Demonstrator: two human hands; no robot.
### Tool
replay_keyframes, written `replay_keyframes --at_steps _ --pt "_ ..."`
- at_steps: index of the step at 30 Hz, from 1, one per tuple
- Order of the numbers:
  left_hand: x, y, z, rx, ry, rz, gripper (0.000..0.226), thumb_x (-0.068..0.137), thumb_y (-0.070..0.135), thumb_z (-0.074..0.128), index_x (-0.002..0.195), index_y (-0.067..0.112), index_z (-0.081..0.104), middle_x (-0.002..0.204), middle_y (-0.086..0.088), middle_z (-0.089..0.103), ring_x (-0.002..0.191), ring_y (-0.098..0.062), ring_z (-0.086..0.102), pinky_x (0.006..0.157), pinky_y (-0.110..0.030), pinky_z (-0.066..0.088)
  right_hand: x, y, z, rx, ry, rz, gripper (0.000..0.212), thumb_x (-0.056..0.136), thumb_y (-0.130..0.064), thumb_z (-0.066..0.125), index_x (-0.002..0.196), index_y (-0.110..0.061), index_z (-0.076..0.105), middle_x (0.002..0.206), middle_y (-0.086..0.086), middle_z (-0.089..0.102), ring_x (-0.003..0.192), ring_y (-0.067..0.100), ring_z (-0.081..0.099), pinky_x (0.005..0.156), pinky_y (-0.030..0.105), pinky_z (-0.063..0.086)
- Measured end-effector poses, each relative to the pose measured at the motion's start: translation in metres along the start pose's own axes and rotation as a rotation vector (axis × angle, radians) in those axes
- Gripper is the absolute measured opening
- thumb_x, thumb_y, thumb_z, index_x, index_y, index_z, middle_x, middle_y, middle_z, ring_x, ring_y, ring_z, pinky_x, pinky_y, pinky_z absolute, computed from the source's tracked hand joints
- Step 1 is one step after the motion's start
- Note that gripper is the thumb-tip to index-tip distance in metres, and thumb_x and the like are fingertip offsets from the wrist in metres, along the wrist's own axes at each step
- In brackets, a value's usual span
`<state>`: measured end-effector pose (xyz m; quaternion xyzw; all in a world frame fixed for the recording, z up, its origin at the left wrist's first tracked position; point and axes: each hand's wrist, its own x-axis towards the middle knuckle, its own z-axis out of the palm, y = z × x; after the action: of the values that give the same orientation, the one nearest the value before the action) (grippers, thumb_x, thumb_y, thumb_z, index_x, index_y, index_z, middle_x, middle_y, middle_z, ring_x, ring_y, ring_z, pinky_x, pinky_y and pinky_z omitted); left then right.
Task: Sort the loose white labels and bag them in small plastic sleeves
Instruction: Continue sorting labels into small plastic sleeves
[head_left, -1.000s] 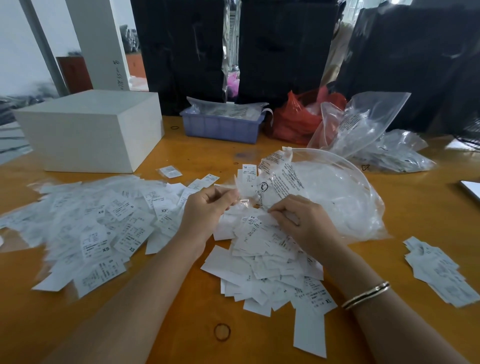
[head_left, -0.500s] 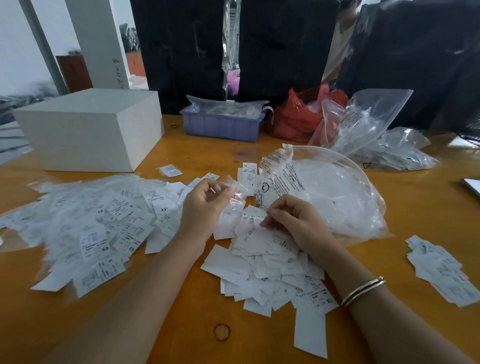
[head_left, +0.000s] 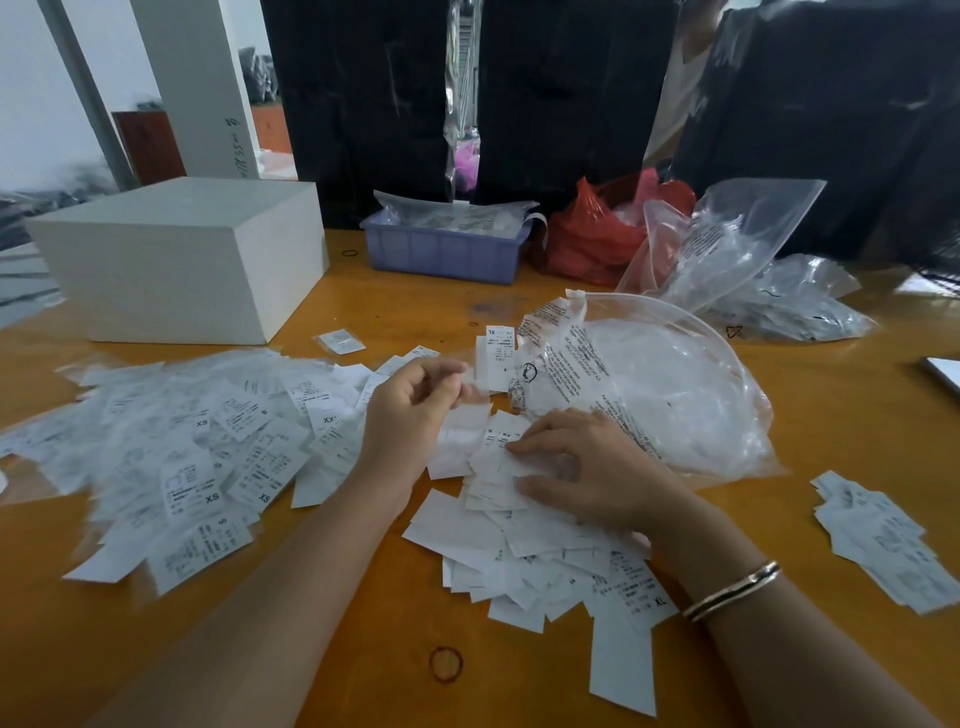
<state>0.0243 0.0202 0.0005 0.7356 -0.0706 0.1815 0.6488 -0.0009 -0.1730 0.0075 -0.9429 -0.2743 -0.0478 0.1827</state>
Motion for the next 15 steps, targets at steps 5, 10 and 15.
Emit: replay_keyframes --at_steps 5,10,15 --pt "0.000 -0.001 0.000 0.031 -0.034 0.011 0.008 0.091 0.024 0.061 0.093 0.032 0.062 0.078 0.016 0.070 0.080 0.001 0.064 0.066 -0.007 0.049 0.002 -0.001 0.008 0.695 0.446 0.348 0.025 0.095 -0.026 0.052 0.075 -0.023 0.066 0.059 -0.009 0.060 0.055 0.008 0.049 0.055 0.023 0.042" --pt "0.002 -0.003 0.001 0.065 -0.112 0.024 0.004 0.086 0.026 0.067 0.083 0.028 0.068 0.072 0.010 0.070 0.071 0.001 0.065 0.064 -0.006 0.048 0.008 -0.008 0.012 1.185 0.542 0.414 0.026 0.097 -0.025 0.051 0.076 -0.021 0.066 0.058 0.003 0.060 0.048 0.011 0.052 0.048 0.020 0.043" --pt "-0.002 -0.004 0.002 0.134 -0.179 0.045 0.042 0.062 0.065 0.066 0.078 0.026 0.068 0.087 0.007 0.073 0.081 -0.006 0.066 0.069 -0.018 0.053 0.009 -0.003 0.008 1.342 0.657 0.353 0.002 0.090 -0.010 0.060 0.092 -0.011 0.061 0.073 0.008 0.067 0.059 0.015 0.062 0.052 0.021 0.050"
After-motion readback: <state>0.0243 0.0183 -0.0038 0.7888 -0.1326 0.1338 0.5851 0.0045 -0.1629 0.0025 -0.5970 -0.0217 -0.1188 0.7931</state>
